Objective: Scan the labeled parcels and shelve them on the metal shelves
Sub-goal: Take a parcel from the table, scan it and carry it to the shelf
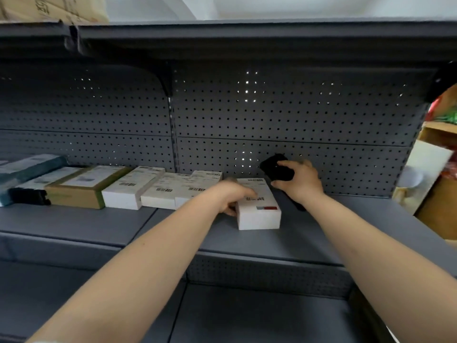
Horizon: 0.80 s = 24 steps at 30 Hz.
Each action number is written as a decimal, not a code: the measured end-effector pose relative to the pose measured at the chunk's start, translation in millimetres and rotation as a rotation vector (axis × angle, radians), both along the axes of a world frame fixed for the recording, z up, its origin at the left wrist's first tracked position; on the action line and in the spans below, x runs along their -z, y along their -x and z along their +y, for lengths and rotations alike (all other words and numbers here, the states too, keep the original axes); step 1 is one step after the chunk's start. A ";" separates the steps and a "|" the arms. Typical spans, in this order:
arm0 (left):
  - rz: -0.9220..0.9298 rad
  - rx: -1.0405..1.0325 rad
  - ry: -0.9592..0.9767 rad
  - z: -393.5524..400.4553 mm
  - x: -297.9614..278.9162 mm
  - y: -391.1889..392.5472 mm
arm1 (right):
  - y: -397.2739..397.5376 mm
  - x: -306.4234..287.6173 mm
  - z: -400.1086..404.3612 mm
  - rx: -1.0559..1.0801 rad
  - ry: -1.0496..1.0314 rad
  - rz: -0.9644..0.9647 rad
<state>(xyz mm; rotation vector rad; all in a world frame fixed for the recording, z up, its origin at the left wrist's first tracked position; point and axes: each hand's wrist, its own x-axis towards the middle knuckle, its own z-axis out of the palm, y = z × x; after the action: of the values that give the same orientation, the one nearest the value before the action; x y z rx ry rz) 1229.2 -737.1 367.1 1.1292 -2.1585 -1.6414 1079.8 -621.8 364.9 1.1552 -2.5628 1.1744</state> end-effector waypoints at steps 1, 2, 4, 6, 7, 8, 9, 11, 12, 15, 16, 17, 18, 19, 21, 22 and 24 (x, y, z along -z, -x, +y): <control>-0.001 0.008 0.141 3.2 1.6 0.8 | -0.2 -0.7 0.8 0.011 0.009 -0.003; -0.015 0.016 0.309 8.0 3.1 0.9 | 0.1 -1.8 1.6 0.021 0.019 -0.005; -0.074 0.059 0.735 21.6 8.9 1.0 | 0.1 -4.4 3.2 0.033 0.039 -0.010; -0.095 0.168 1.108 37.5 21.6 4.0 | 0.5 -5.8 4.0 0.039 0.046 -0.005; -0.109 0.240 1.221 43.8 28.9 6.7 | 0.3 -6.2 4.0 0.044 0.043 0.002; -0.146 0.309 1.302 48.4 36.1 9.7 | -0.1 -6.2 3.7 0.050 0.040 0.012; -0.191 0.354 1.364 49.8 43.1 13.6 | -0.3 -5.8 3.0 0.056 0.041 0.019; -0.251 0.392 1.421 46.4 52.9 17.6 | -0.4 -3.8 1.8 0.066 0.040 0.019; -0.255 0.399 1.422 41.9 54.5 17.1 | -0.3 -2.1 1.3 0.072 0.035 0.022; -0.271 0.396 1.423 19.3 51.8 9.6 | 0.1 3.1 1.4 0.086 0.012 0.027; -0.283 0.382 1.417 9.2 49.9 5.6 | -0.5 4.4 2.1 0.090 0.011 0.024; -0.286 0.372 1.396 -0.7 48.2 1.2 | -1.3 5.6 2.9 0.093 0.011 0.017; -0.278 0.371 1.367 -9.3 46.9 -2.9 | -1.8 7.6 3.8 0.095 0.010 0.011; -0.267 0.380 1.342 -15.4 46.0 -6.3 | -2.5 9.9 5.1 0.097 0.008 0.008; -0.264 0.407 1.324 -20.0 45.1 -8.7 | -3.2 15.5 9.1 0.104 -0.002 0.012; -0.269 0.410 1.322 -18.4 44.2 -7.0 | -2.8 18.3 12.2 0.110 -0.010 0.017; -0.268 0.409 1.327 -8.6 40.2 1.9 | -0.9 22.6 21.9 0.131 -0.037 0.031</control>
<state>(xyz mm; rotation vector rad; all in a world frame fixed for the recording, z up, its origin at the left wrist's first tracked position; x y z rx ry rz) 1227.3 -745.6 326.9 0.4677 -2.8669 0.1492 1080.7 -600.0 342.3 0.9868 -2.6021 1.0767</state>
